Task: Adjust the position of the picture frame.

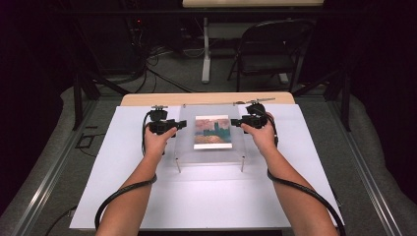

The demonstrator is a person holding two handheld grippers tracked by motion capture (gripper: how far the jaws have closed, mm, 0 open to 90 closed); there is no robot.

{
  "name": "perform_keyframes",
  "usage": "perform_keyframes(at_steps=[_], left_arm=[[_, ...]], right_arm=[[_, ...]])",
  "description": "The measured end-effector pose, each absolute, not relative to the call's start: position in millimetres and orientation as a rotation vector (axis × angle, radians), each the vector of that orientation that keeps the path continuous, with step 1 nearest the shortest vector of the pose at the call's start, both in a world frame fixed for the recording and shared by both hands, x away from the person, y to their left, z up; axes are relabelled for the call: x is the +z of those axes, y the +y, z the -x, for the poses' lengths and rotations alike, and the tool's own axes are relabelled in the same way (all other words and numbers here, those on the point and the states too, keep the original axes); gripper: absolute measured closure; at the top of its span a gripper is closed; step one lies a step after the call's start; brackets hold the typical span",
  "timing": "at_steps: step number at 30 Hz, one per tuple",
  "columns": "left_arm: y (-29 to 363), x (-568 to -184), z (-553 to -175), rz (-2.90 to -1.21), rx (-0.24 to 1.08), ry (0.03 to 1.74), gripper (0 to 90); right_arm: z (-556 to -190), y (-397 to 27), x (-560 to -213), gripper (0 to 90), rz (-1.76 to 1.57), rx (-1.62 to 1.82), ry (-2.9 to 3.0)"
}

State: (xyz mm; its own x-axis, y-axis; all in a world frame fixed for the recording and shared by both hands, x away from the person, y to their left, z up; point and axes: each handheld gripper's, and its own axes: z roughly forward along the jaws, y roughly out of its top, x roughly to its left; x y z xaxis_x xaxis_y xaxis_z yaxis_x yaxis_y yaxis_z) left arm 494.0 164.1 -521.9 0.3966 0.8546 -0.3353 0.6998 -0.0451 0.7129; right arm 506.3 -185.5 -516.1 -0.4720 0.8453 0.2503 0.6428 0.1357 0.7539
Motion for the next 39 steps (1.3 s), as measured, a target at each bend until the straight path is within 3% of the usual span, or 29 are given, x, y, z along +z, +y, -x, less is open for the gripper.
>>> perform_keyframes(at_steps=[39], left_arm=[[156.8,-544.9,-509.6,-1.758,0.09,1.435,33.6]], right_arm=[[-515.1,-186.8,-540.8,31.8,-1.651,1.282,2.203]])
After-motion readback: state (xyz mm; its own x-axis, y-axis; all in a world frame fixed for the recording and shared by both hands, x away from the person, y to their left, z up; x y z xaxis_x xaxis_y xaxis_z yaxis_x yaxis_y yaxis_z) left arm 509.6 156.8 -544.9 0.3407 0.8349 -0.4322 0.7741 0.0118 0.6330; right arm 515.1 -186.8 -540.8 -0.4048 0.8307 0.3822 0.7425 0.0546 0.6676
